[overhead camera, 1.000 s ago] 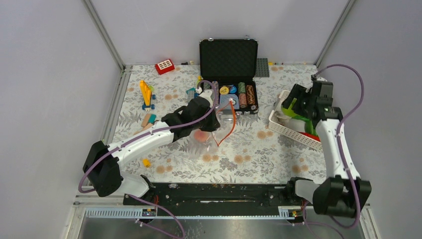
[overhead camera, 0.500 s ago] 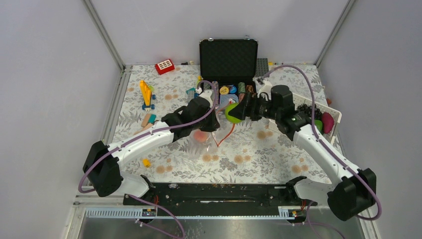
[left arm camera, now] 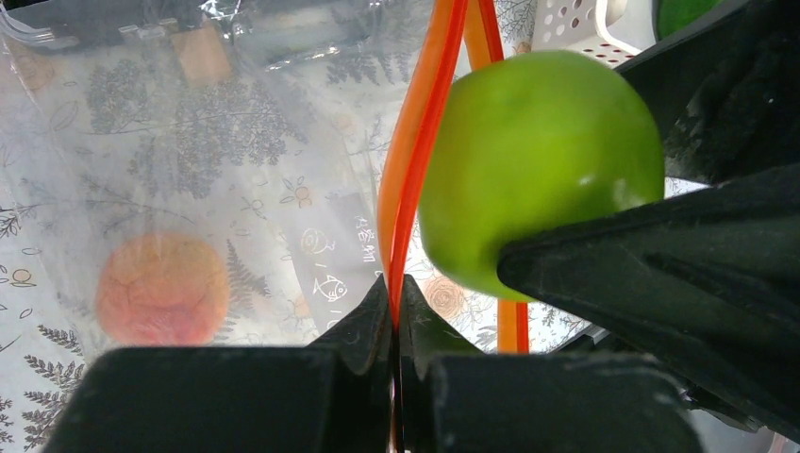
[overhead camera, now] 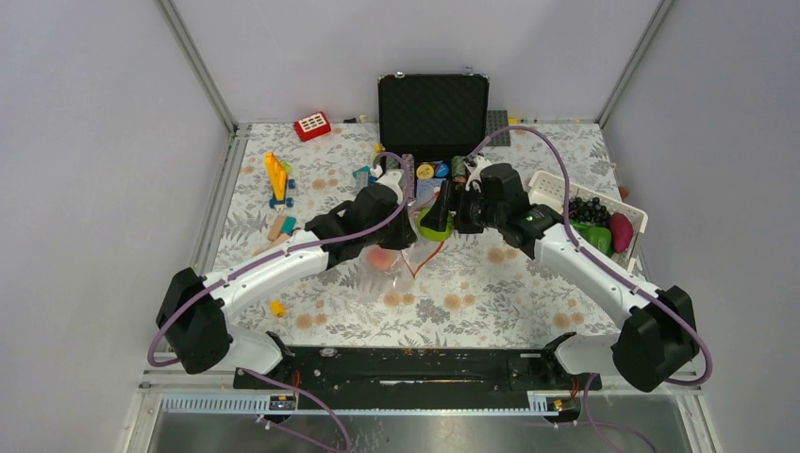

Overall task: Place the food in the zip-top bag and seal the zipper
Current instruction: Place the fake fruit in the zipper food storage bag, then pick up the fake vegetable from the bin.

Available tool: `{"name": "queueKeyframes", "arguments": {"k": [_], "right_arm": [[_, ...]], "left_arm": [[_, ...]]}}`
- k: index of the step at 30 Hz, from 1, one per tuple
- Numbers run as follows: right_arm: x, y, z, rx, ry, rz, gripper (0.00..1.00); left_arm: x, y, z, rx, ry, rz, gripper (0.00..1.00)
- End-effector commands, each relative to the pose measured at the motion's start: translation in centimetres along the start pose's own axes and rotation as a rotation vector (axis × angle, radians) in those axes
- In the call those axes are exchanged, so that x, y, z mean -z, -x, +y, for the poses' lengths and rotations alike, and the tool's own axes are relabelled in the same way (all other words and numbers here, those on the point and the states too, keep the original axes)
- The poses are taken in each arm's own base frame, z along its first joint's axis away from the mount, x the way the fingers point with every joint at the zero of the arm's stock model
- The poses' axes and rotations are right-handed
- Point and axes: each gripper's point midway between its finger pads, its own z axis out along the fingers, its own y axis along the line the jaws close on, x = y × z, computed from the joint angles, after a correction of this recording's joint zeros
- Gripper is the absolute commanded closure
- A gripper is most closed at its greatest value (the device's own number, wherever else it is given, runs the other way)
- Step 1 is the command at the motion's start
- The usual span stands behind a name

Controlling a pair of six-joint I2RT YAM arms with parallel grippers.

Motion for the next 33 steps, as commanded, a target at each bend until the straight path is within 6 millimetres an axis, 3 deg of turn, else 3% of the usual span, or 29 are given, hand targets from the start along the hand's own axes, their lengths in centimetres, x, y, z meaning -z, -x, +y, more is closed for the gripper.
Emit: {"name": "queueKeyframes", "arguments": {"k": [1, 7, 14, 19, 24, 27, 33], "right_arm": [[0.6, 2.2, 0.3, 0.027, -0.064, -0.067, 0.12], [0.7, 2.5, 0.9, 0.045, -0.070, -0.075, 0.06], [0.9, 2.9, 1.9, 0.074, -0.063, -0.085, 0.05], [3.0, 4.1, 0.2, 0.148, -0.173, -0.153, 0.00], [7.8, 6.0, -6.6, 0.157, -0.542, -0.317, 0.00], [10.7, 6.5, -11.5, 0.053, -0.697, -0.367, 0.00], [13.3, 7.0, -20.8, -0.166, -0.935, -0.393, 0.01]], "left_arm": [[1.8, 3.1, -2.0, 0.000, -0.070, -0.095, 1.00], [2.3, 3.3, -2.2, 0.000, -0.079, -0.108, 1.00], [2.5, 3.3, -2.2, 0.002, -0.085, -0.113, 1.00], [2.5, 3.3, -1.9, -0.006, -0.075, -0.119, 1.00], [2.5, 3.1, -1.4, -0.015, -0.060, -0.121, 1.00], [2.5, 3.1, -1.1, -0.017, -0.052, -0.123, 1.00], [2.2, 2.9, -0.8, -0.017, -0.048, -0.113, 1.00]]}}
